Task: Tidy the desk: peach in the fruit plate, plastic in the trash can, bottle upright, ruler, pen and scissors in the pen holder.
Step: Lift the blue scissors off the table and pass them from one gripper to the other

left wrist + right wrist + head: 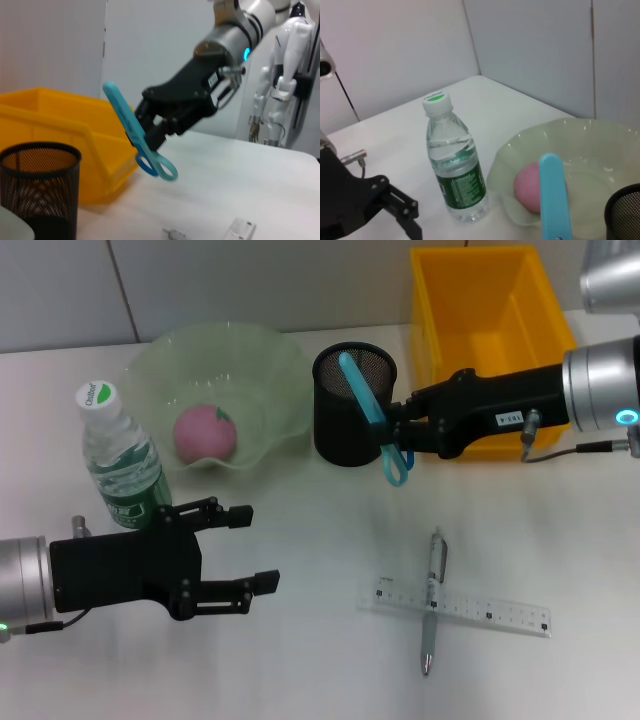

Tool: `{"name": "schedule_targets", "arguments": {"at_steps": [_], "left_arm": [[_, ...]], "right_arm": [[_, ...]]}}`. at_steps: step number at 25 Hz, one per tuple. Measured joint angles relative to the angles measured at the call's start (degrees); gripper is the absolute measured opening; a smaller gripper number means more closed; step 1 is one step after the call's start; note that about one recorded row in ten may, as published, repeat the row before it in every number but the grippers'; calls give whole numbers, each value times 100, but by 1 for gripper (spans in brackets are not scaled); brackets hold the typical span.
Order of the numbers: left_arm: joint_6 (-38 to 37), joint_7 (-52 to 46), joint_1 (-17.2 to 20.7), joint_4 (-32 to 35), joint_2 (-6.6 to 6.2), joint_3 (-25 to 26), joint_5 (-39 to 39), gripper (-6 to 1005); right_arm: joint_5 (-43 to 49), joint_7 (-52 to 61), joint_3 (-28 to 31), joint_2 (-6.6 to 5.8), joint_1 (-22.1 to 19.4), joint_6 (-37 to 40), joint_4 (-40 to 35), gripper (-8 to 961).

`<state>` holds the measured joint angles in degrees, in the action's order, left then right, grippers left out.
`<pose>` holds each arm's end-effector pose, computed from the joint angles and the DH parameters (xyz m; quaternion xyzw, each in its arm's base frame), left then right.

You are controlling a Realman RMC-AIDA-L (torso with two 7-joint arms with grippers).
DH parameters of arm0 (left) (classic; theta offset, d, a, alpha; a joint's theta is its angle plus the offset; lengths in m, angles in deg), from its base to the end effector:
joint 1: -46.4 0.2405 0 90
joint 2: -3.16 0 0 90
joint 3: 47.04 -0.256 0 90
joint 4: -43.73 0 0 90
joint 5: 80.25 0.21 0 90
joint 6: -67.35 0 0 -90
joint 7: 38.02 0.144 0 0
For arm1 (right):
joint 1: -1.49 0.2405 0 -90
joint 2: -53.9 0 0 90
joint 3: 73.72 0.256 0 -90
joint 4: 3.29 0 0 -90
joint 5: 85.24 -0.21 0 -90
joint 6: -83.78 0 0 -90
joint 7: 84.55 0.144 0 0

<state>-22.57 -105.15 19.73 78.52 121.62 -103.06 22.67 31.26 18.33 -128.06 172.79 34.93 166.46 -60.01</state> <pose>-0.2538 0.3020 -0.0289 -0.9579 -0.1155 -0.2511 0.0780 0.2014 0.3741 0.0192 -0.9538 0.2170 0.1508 0.1431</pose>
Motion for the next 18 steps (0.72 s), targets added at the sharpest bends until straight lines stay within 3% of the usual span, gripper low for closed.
{"name": "schedule_targets", "arguments": {"at_steps": [18], "left_arm": [[-8, 24, -39, -134, 13, -6, -373, 843]], "right_arm": [[-1636, -1666, 82, 2, -603, 42, 996, 253]]}}
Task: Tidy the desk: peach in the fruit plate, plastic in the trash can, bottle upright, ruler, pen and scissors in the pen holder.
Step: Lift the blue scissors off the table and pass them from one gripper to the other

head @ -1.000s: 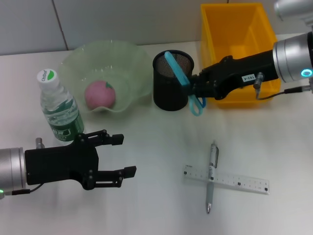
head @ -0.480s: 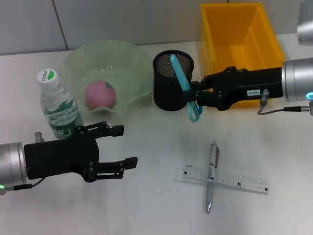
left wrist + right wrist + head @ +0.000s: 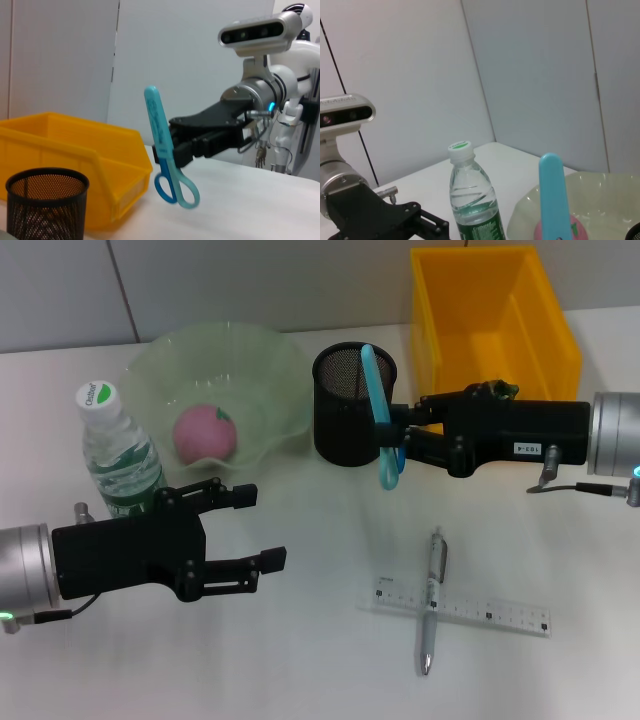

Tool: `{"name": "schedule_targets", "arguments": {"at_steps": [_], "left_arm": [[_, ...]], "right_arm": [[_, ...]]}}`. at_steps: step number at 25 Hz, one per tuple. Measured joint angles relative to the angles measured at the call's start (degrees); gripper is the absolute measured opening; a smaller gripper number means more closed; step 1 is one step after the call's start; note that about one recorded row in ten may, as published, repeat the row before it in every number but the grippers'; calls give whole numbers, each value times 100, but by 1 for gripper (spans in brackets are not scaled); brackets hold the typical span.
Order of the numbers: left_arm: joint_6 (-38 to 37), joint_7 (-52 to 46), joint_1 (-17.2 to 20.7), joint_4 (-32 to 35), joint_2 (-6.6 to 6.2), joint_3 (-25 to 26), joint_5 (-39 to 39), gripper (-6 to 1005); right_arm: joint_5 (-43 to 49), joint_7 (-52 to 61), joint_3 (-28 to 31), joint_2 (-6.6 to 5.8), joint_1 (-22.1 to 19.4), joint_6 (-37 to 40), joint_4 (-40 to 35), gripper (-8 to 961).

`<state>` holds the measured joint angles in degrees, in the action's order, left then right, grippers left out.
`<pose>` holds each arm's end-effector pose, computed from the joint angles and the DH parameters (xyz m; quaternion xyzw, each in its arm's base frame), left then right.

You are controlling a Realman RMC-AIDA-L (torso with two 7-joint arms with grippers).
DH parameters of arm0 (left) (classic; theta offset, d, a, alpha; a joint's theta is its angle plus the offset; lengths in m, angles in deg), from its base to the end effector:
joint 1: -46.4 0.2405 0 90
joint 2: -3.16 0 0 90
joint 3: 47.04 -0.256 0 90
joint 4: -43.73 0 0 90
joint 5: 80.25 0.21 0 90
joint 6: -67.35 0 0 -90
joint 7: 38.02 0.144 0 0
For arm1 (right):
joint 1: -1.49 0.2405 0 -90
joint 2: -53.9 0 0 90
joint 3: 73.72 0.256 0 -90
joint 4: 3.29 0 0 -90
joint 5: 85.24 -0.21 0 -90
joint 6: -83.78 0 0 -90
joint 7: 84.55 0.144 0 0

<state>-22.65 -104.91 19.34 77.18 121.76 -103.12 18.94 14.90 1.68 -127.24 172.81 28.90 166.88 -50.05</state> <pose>-0.2472 0.3053 -0.0282 -0.9479 -0.1214 -0.2814 0.0867 0.2301 0.3479 0.0108 -0.9291 0.1994 0.2693 0.1564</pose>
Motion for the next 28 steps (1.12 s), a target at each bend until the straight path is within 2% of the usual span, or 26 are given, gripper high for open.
{"name": "schedule_targets", "arguments": {"at_steps": [6, 14, 19, 28], "left_arm": [[-15, -48, 35, -46, 9, -33, -301, 842], [-252, 69, -81, -679, 28, -50, -999, 842], [-240, 79, -235, -969, 47, -74, -1163, 842], [-220, 109, -416, -1182, 50, -108, -1208, 842]], "right_arm": [[-65, -110, -10, 12, 6, -24, 271, 255], [-281, -792, -67, 22, 89, 123, 917, 257], [-287, -1309, -85, 19, 231, 401, 1352, 258], [-222, -1506, -101, 12, 346, 733, 1547, 260]]}}
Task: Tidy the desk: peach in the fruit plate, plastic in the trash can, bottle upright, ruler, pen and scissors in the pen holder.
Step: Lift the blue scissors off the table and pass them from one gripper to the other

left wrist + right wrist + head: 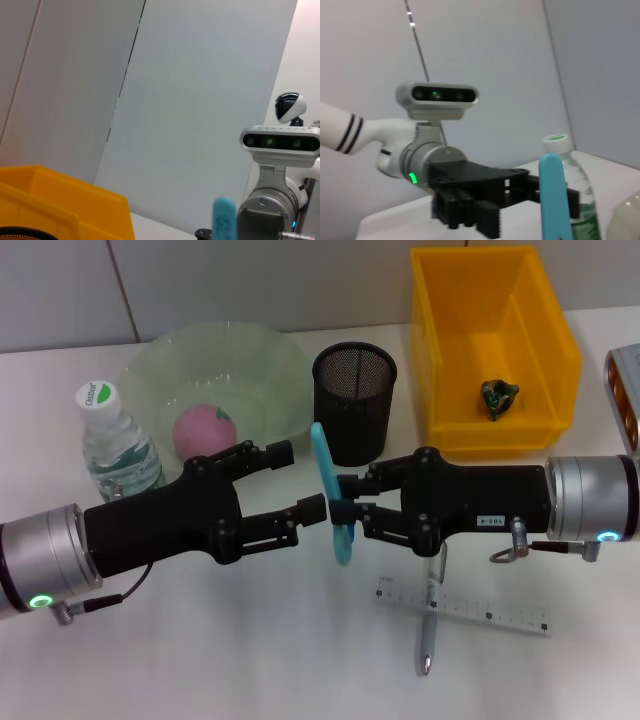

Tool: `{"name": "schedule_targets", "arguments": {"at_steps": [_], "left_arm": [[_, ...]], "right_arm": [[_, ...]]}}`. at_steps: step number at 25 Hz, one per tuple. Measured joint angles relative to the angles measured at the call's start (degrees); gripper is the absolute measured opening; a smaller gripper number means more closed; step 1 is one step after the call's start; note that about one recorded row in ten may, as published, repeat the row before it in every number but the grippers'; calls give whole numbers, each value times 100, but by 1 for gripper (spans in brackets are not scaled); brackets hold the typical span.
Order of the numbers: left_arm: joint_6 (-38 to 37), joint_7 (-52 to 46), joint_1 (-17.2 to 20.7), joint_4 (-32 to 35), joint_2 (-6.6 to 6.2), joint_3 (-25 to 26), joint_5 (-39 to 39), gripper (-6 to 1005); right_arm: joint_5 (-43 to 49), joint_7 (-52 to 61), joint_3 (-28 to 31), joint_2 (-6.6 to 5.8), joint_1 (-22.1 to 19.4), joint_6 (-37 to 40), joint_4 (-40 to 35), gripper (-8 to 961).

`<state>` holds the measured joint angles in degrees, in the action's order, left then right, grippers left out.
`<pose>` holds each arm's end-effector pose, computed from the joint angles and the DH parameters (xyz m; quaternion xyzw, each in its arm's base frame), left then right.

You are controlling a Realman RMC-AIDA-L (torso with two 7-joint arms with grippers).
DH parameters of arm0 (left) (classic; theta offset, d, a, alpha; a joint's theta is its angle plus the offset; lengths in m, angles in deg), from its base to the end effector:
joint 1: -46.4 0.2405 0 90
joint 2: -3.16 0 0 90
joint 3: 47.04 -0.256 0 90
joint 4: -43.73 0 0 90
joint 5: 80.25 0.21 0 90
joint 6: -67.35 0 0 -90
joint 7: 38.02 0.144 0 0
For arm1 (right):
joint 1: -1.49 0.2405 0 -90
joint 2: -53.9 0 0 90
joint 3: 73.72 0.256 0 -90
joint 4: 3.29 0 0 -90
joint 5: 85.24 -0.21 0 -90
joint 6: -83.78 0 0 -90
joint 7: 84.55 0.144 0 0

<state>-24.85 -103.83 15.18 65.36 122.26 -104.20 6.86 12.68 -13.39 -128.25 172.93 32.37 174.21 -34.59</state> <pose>-0.2235 0.3073 -0.0417 -0.9036 -0.1701 -0.3873 0.0681 0.2268 0.3190 -0.0305 -0.9371 0.1453 0.3098 0.0688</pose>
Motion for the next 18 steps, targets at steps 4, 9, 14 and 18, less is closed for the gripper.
{"name": "schedule_targets", "arguments": {"at_steps": [4, 9, 14, 18], "left_arm": [[-25, 33, -14, -17, -1, -14, -73, 842], [-159, 32, -31, -80, -1, -90, -230, 842], [-264, -7, -56, -119, -1, -94, -250, 842], [-289, 9, -85, -150, -1, -157, -250, 842]], "right_arm": [[75, 1, -6, -14, 13, 137, 7, 261], [95, 4, -14, -28, 17, 245, 10, 262], [97, 10, -58, -32, 26, 248, 10, 263], [97, 9, -66, -27, 118, 248, 110, 264]]}}
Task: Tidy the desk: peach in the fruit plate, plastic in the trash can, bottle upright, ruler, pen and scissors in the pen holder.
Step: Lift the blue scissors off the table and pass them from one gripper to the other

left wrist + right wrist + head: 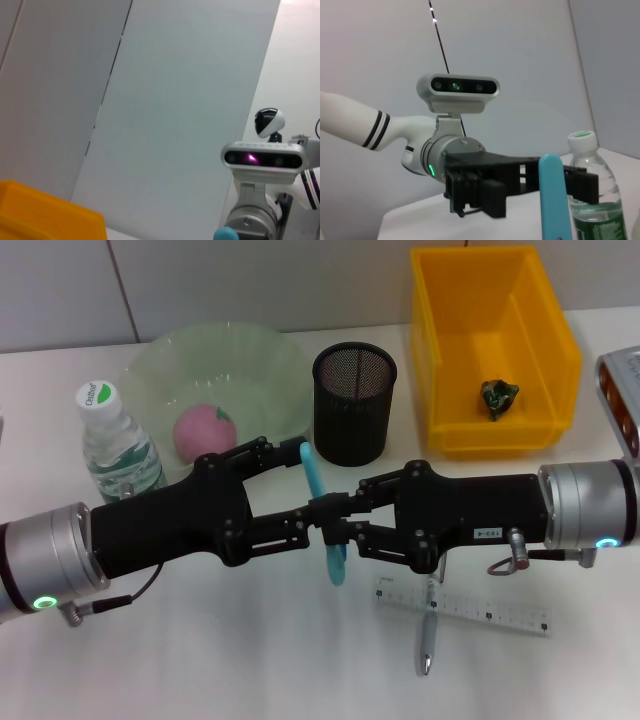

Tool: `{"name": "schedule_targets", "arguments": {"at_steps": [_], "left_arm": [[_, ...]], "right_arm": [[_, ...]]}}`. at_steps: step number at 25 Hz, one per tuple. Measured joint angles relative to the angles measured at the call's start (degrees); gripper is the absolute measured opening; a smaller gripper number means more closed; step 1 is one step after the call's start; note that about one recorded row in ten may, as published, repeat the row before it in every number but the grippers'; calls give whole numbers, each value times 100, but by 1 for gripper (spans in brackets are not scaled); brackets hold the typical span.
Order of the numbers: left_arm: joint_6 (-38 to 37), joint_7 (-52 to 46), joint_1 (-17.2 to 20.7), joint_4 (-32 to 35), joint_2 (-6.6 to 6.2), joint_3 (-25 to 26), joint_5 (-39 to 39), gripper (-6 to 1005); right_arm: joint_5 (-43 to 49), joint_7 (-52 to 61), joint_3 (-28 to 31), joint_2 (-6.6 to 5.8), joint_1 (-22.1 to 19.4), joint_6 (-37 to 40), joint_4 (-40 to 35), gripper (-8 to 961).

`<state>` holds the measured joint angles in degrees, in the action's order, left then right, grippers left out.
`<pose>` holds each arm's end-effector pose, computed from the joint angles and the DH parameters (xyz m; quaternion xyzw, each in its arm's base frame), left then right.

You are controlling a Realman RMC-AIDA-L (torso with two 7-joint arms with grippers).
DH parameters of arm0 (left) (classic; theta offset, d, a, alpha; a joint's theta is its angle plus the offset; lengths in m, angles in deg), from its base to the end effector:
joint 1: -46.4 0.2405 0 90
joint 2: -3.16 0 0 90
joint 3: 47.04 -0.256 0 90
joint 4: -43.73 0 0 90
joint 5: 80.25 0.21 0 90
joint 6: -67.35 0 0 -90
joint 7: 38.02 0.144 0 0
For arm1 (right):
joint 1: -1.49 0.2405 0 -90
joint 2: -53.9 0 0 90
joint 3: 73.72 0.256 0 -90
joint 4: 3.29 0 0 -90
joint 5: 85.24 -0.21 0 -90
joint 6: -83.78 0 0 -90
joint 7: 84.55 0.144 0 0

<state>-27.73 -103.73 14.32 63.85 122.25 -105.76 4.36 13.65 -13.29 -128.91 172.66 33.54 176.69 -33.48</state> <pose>-0.2143 0.3030 -0.0419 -0.8957 -0.1640 -0.4109 0.0437 0.2213 0.3144 -0.0332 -0.9404 0.1363 0.3094 0.0362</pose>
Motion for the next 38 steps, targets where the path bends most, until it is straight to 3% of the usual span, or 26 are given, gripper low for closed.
{"name": "schedule_targets", "arguments": {"at_steps": [15, 23, 38], "left_arm": [[74, 29, 41, -9, 0, -78, 2, 841], [133, 33, 53, -29, -1, -34, -120, 841], [336, 874, -239, -876, 9, -77, -697, 828]], "right_arm": [[26, 43, -58, -23, 116, -2, 119, 268], [-56, -102, 239, 25, -70, -80, 152, 270], [-1401, -2047, 451, 84, -179, -339, 1831, 273]]}}
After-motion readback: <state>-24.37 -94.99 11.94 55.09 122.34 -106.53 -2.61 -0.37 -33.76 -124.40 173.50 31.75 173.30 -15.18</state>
